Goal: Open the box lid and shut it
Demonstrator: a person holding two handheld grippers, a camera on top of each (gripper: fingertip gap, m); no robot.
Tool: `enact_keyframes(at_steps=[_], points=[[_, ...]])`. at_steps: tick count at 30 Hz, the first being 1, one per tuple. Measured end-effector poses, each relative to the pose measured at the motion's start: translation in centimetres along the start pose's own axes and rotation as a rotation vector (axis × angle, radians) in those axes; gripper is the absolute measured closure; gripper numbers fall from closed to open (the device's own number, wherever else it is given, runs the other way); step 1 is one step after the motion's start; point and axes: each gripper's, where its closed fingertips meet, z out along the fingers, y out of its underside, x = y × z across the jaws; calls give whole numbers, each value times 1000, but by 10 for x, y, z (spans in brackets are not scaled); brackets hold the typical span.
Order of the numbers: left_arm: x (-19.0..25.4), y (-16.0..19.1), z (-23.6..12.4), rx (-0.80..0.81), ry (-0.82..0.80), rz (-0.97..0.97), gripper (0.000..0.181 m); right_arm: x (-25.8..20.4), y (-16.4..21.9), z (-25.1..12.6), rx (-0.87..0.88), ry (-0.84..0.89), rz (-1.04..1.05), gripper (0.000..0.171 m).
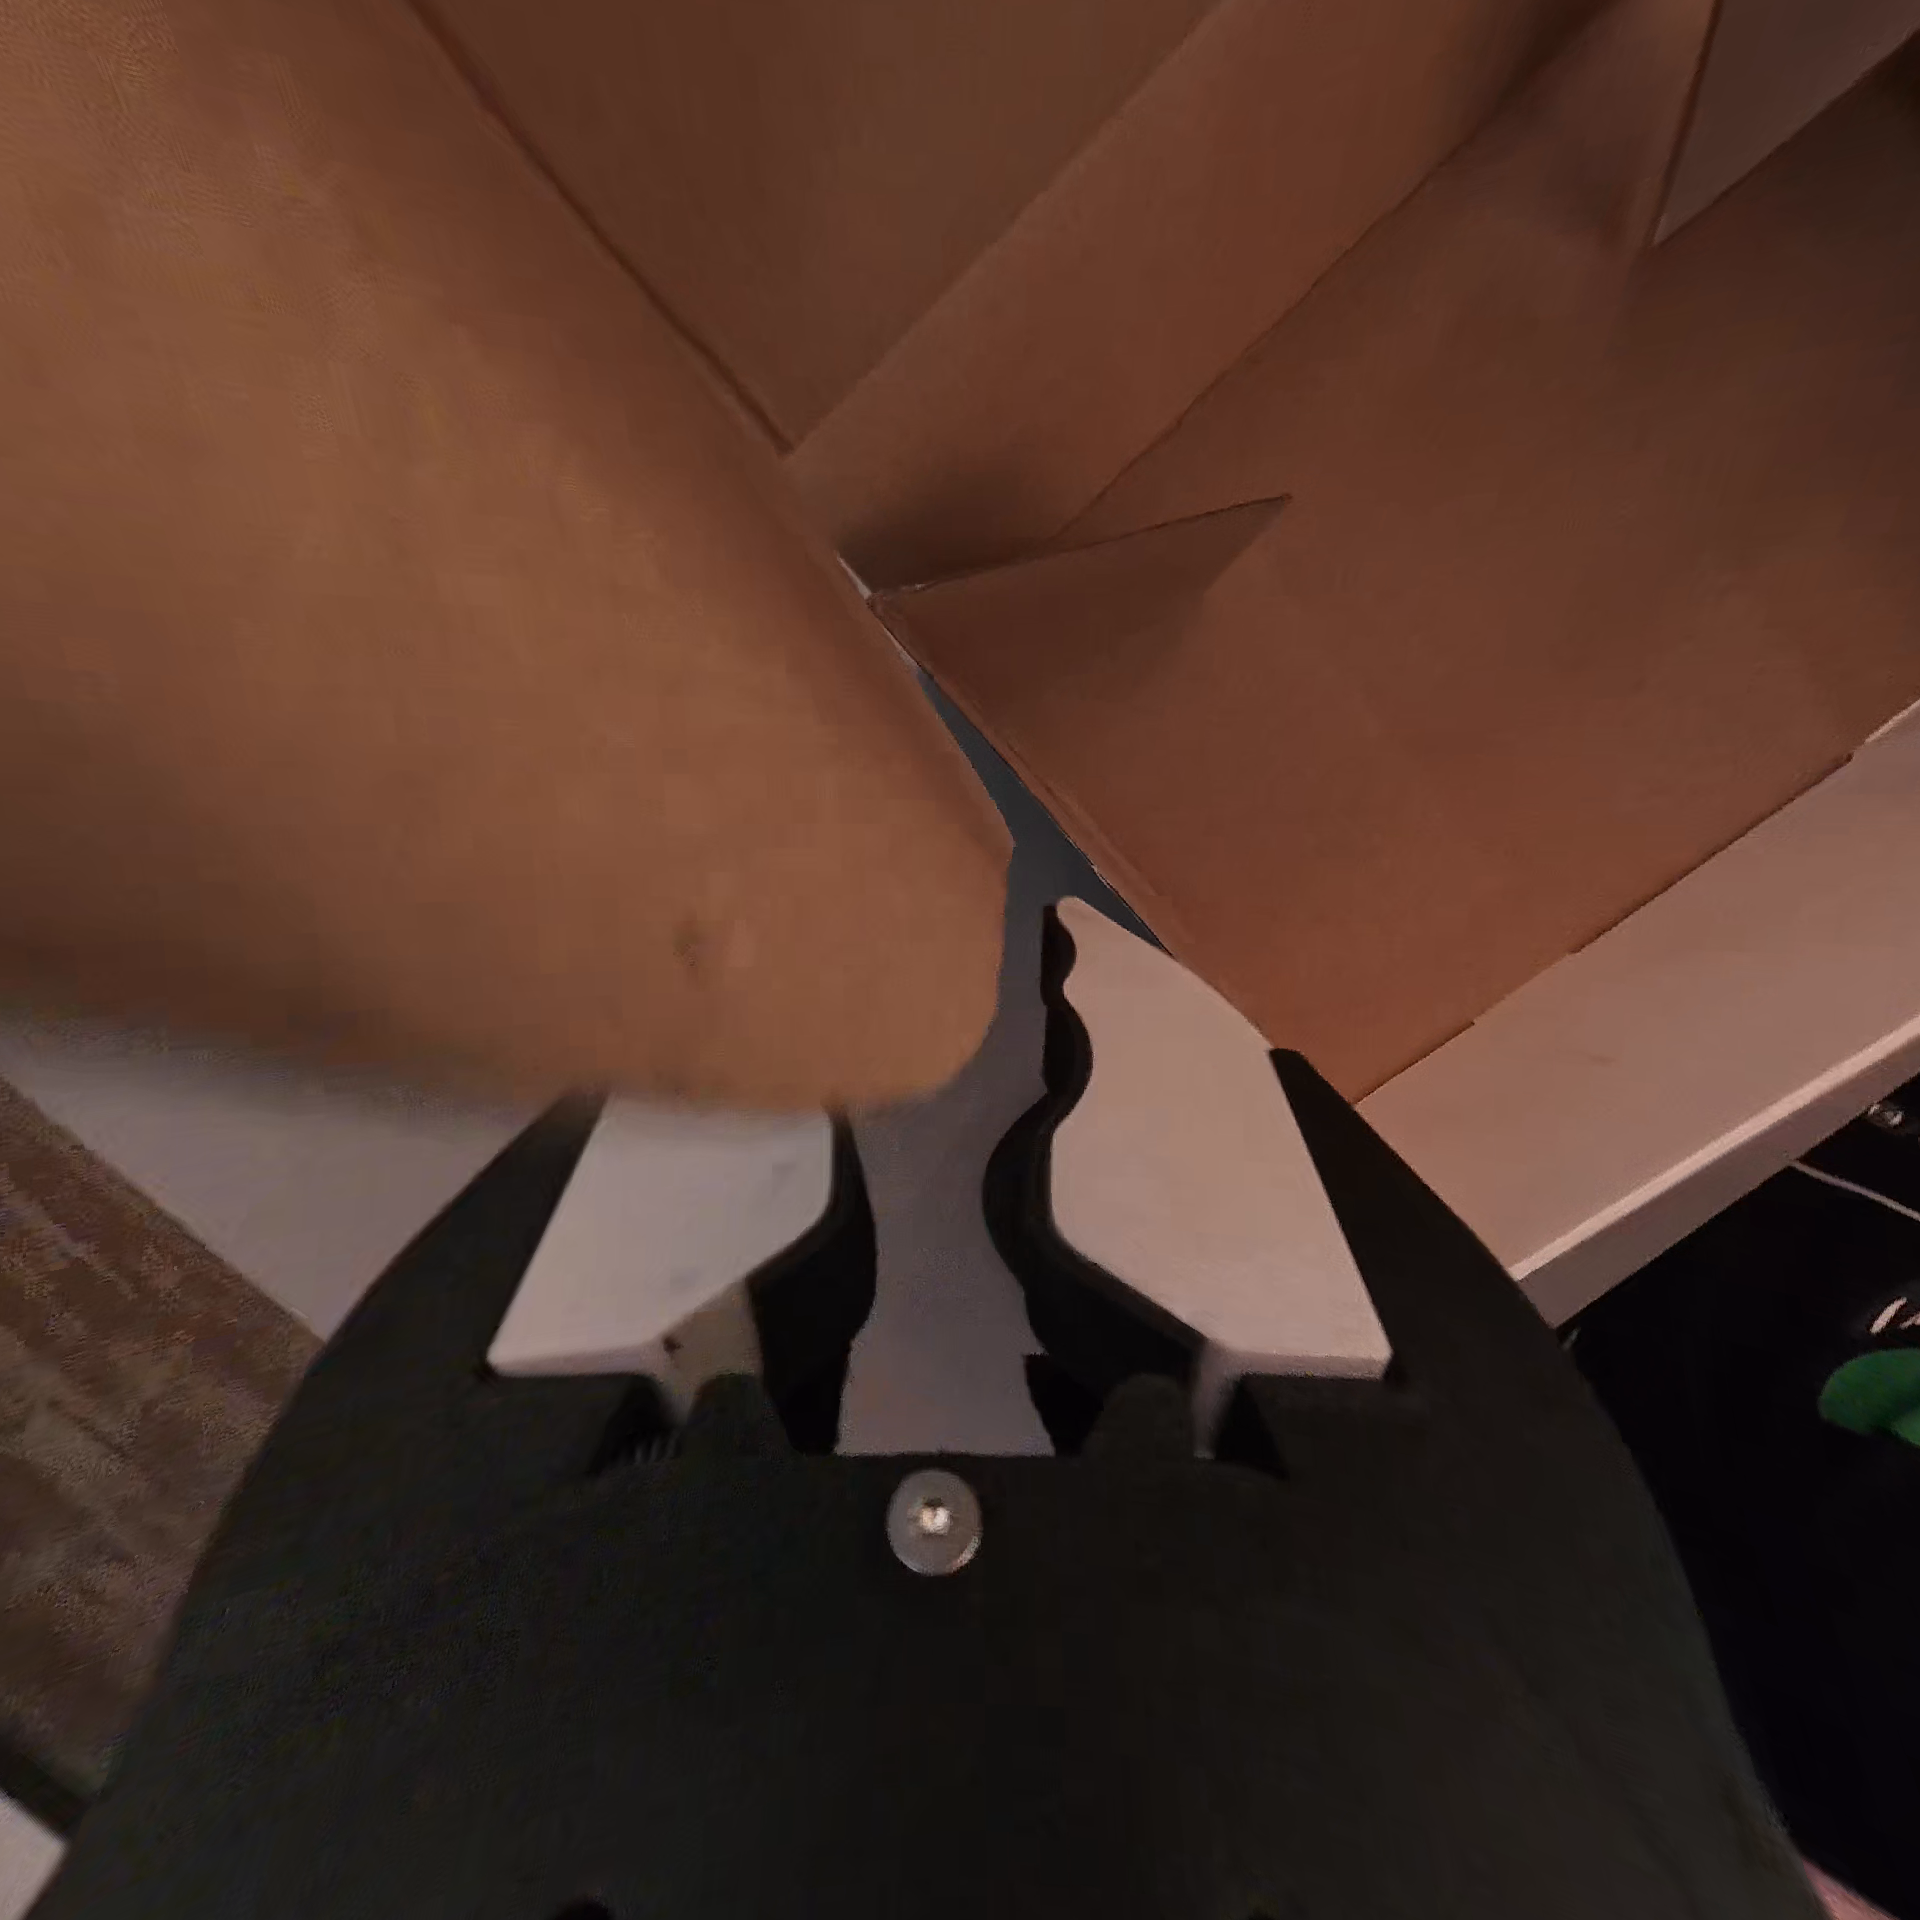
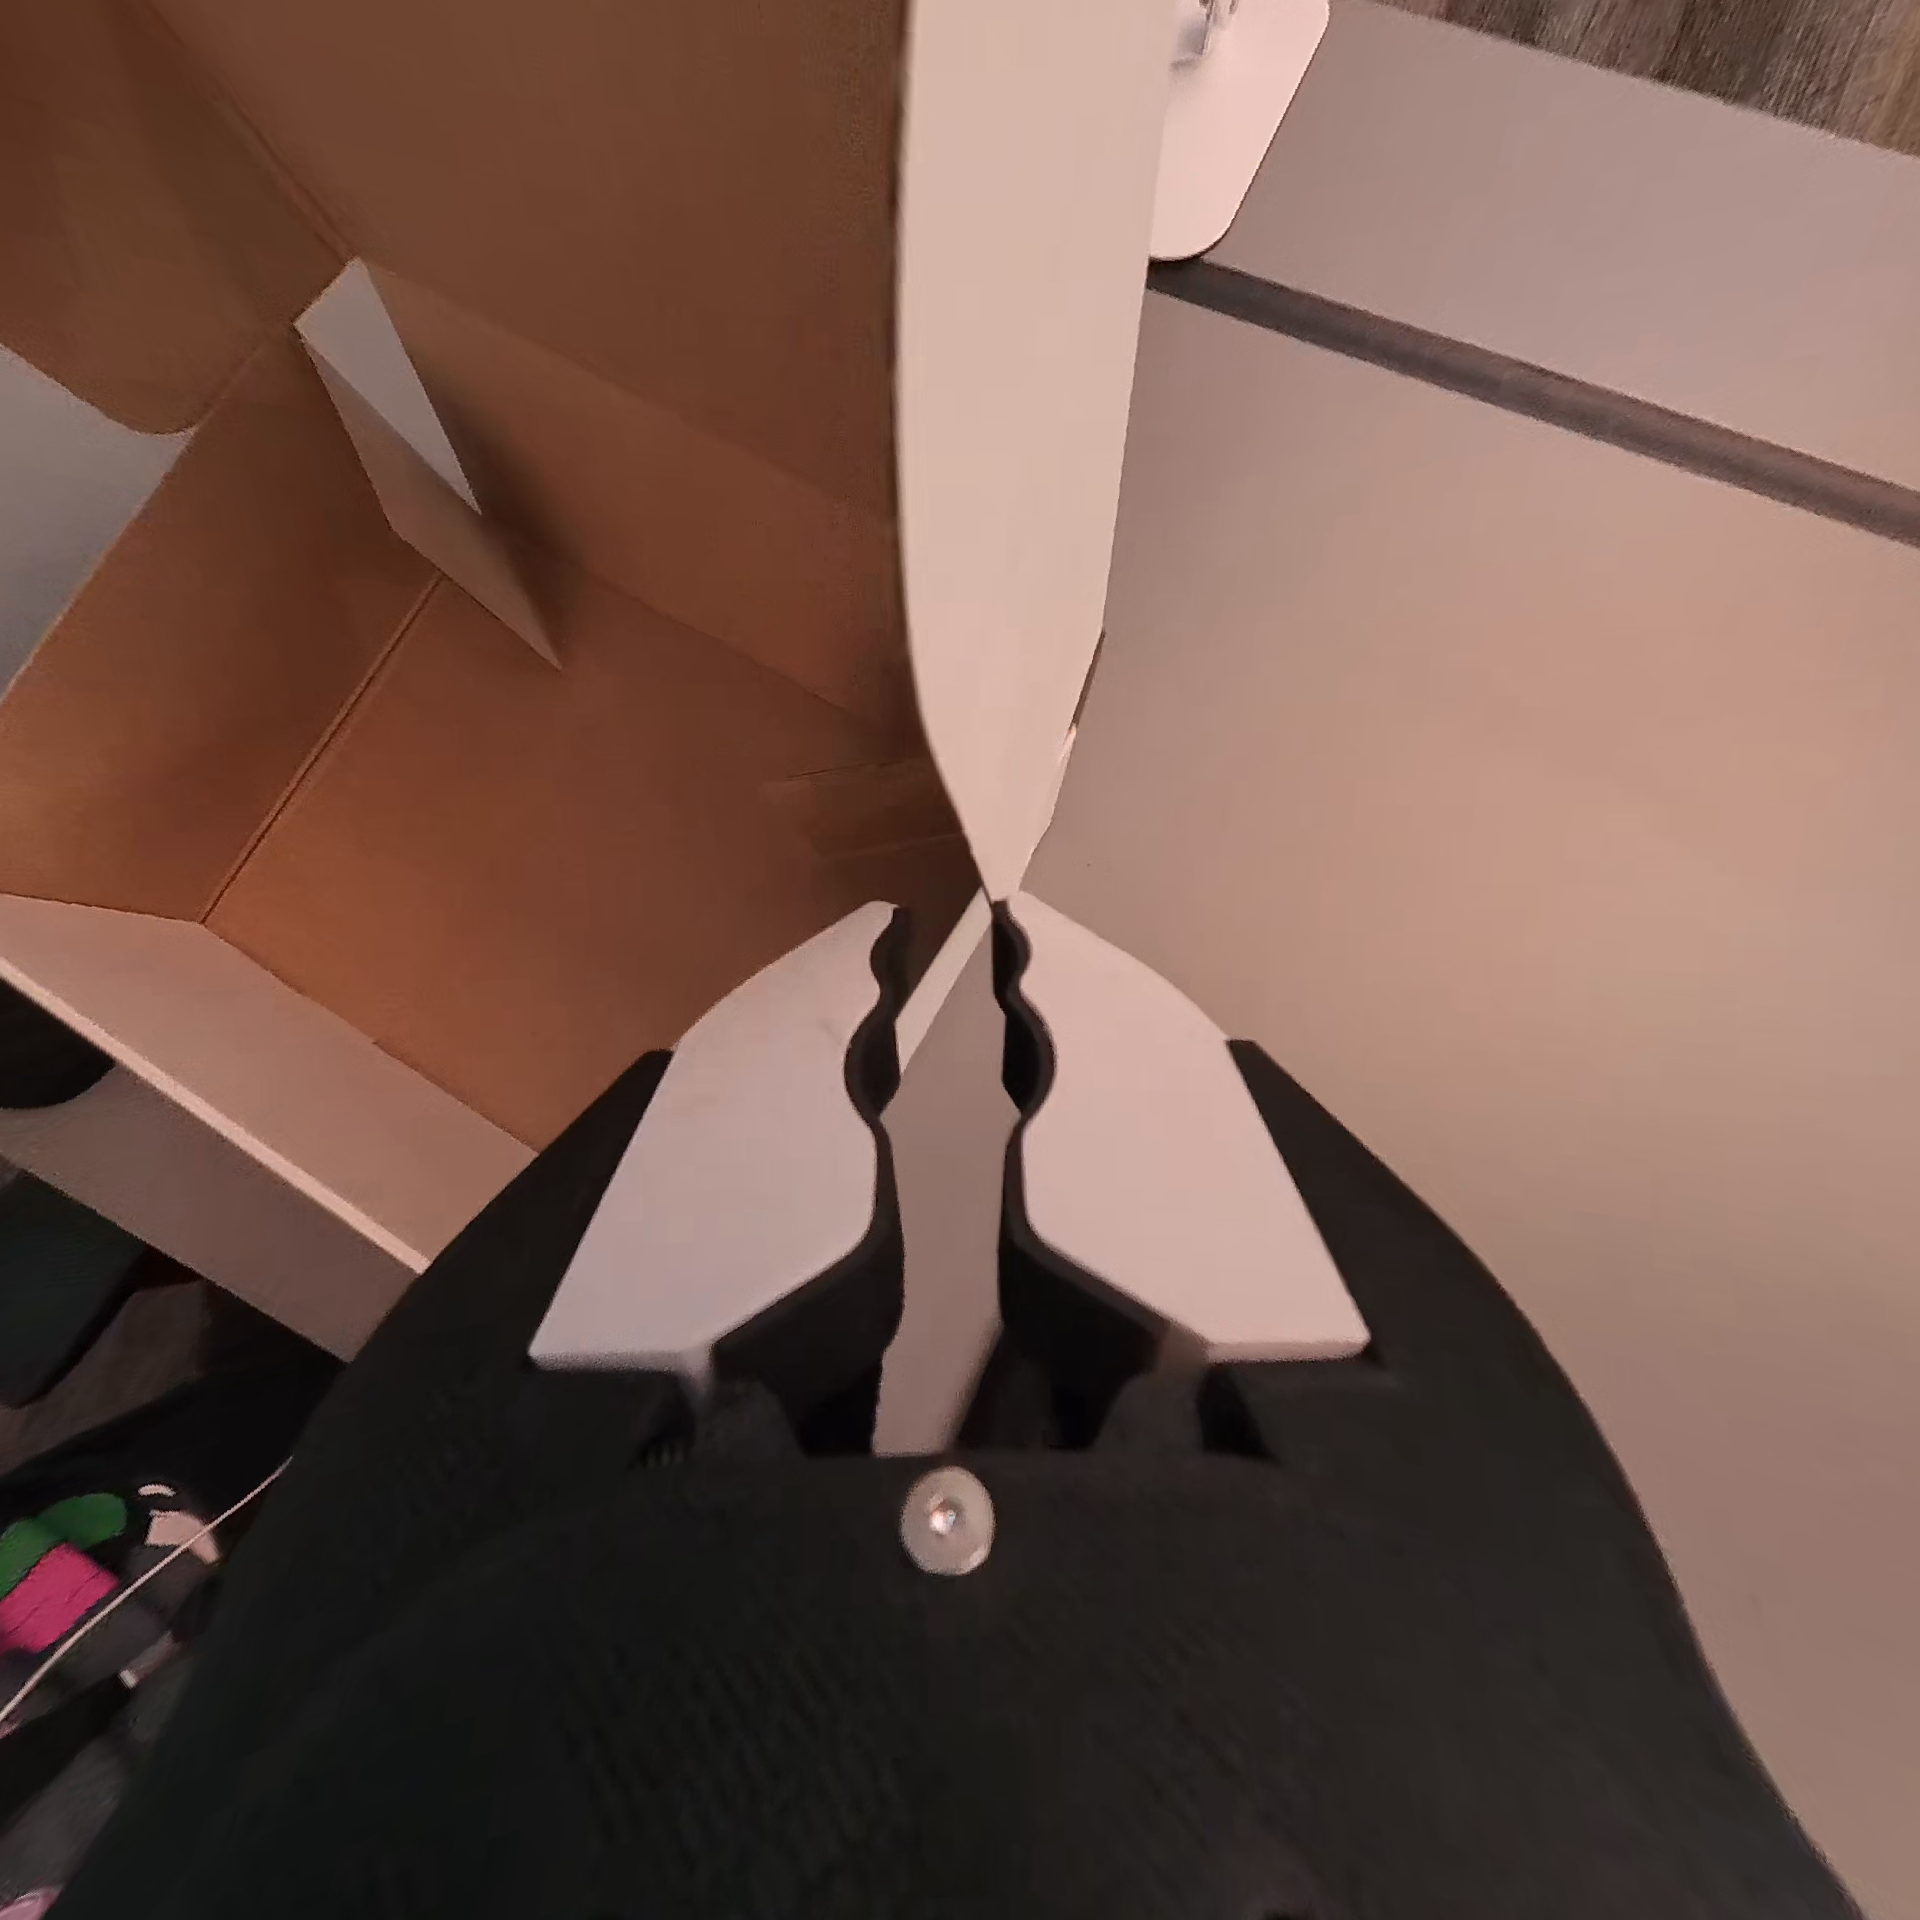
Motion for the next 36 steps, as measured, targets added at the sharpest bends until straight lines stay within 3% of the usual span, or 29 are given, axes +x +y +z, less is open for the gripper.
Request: enact_keyframes(at_steps=[7,10,14,16,19,22,24,27,28,31,36], points=[[-23,22,-36,145,-79,-86,144,10,2,-31,147,32,-131,148],[-45,26,-64,274,-155,-151,144,30,-19,-58,370,112,-294,134],[-70,5,-122,576,-263,-206,137,66,-72,-126,814,380,-420,108],[-76,-10,-152,775,-303,-234,124,76,-91,-154,974,475,-447,96],[-70,-27,-178,1051,-335,-218,114,87,-108,-168,1006,545,-450,91],[-45,-43,-173,1210,-265,-50,110,86,-115,-159,987,503,-498,90],[-42,-47,-164,1185,-188,-39,107,71,-107,-136,943,316,-513,90],[-19,-49,-155,1130,13,-21,106,25,-84,-102,858,-98,-599,91],[-10,-49,-155,1119,45,-3,106,24,-81,-95,799,-132,-589,90],[0,-45,-158,1056,-39,-17,106,20,-72,-88,710,-190,-562,90],[4,-20,-146,804,-314,-162,103,26,-47,-82,506,-214,-421,90]])
